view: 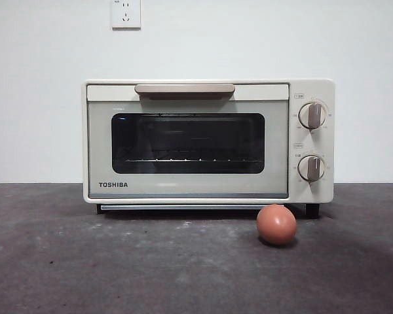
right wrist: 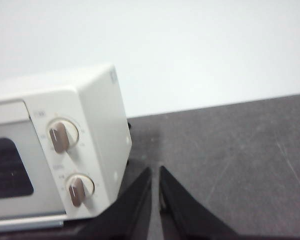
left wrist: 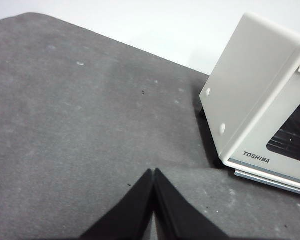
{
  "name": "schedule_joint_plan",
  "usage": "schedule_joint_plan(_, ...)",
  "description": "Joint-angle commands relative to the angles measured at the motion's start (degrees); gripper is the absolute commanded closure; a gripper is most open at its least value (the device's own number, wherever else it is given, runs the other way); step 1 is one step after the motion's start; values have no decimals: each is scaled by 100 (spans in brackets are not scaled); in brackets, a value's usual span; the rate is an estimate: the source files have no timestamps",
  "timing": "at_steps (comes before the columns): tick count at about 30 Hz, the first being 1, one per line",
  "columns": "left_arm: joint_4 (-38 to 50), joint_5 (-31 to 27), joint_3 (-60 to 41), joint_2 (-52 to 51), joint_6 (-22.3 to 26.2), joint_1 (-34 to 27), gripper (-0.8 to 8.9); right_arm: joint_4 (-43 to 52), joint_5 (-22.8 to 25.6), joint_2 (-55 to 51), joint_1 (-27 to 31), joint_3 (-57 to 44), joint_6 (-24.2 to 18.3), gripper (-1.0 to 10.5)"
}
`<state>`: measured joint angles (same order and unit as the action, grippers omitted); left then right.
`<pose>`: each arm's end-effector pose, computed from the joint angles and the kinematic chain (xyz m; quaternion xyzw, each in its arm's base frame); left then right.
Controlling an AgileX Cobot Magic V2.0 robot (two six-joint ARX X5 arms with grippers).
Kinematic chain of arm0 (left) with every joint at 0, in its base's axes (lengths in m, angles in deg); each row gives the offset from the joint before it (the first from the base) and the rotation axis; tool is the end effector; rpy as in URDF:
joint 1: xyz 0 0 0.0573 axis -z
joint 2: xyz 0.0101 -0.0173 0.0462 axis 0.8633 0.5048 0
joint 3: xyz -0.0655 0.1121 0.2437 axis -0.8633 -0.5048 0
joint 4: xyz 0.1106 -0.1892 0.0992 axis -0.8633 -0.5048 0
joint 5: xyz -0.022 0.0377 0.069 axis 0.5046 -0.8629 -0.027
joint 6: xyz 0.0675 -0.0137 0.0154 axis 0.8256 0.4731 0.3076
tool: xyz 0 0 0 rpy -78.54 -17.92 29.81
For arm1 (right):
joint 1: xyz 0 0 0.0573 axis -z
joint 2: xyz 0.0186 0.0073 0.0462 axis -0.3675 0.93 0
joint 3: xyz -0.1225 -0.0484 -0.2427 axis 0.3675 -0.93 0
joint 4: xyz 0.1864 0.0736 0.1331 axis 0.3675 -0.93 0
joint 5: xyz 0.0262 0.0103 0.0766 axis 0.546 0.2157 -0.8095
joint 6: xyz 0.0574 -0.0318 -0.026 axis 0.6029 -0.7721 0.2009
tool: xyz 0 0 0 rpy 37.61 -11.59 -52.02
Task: Eggoven
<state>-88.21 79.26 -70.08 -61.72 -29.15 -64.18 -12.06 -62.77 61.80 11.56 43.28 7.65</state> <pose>0.0955 0.0008 0.1538 -0.1744 0.0734 -0.0113 0.9819 0.0966 0.0100 0.1787 0.1026 -0.0438 0.0285 0.9934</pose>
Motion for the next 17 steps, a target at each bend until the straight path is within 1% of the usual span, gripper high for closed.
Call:
schedule_joint_plan(1,68,-11,-149,-4,-299,-15,806,192,-4,-9,0,-11,76,943)
schedule_joint_plan(6,57,39,-35,-4,-680,-15,806,525,-4,-9,0,15,116,943)
schedule_joint_plan(8,63,249,96,-4,-695,-15,806,450,-20,-9,0,140,304,943)
schedule_joint_plan(11,13,476,367,-2,-695,-15,806,203,-26,-2,0,420,514,943)
schedule_joint_plan(17,-426,509,1233,280,-656,-15,806,-651,-94,201,0,1268,514,943)
